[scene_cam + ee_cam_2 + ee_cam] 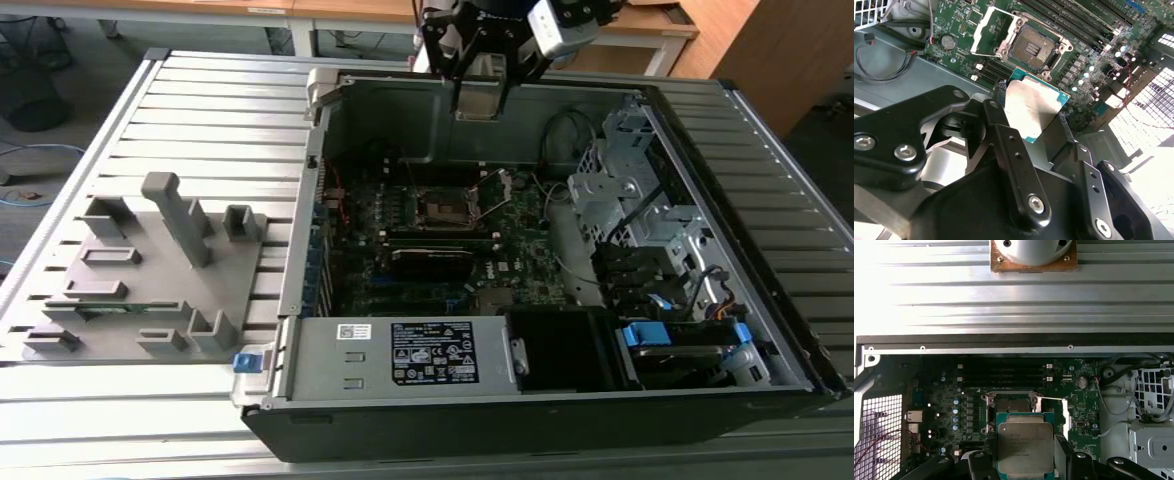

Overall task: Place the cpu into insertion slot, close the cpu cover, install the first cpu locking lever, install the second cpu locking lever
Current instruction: 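Place the cpu into insertion slot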

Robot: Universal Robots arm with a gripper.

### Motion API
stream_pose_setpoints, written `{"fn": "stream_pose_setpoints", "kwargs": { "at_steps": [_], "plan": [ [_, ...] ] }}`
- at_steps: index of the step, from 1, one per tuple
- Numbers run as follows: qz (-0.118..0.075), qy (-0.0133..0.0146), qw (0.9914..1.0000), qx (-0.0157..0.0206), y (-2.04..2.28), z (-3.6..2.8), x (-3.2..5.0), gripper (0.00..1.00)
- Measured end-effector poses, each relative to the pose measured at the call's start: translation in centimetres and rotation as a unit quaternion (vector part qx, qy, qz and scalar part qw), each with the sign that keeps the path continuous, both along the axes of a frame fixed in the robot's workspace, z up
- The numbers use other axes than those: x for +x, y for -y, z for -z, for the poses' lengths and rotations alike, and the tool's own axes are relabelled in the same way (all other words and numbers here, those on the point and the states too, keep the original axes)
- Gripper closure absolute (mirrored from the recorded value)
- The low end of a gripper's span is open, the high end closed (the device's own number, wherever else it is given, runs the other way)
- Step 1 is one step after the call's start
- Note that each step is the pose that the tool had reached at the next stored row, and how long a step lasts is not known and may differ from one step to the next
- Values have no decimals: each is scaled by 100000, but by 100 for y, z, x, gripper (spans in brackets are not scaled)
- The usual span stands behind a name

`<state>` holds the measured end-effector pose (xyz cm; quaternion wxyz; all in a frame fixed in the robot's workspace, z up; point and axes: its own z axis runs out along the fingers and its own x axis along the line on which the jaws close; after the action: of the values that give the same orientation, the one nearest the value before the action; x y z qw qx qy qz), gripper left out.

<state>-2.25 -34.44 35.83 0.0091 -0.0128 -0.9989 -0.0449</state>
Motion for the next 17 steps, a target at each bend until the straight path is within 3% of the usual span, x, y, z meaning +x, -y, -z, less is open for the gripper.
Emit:
{"fn": "stream_pose_setpoints", "kwargs": {
  "at_steps": [11, 17],
  "plan": [
    [2, 2, 100000, -7, 0, 46, -32, 46],
    [1, 7, 100000, -8, 0, 126, -43, 46]
  ]
}}
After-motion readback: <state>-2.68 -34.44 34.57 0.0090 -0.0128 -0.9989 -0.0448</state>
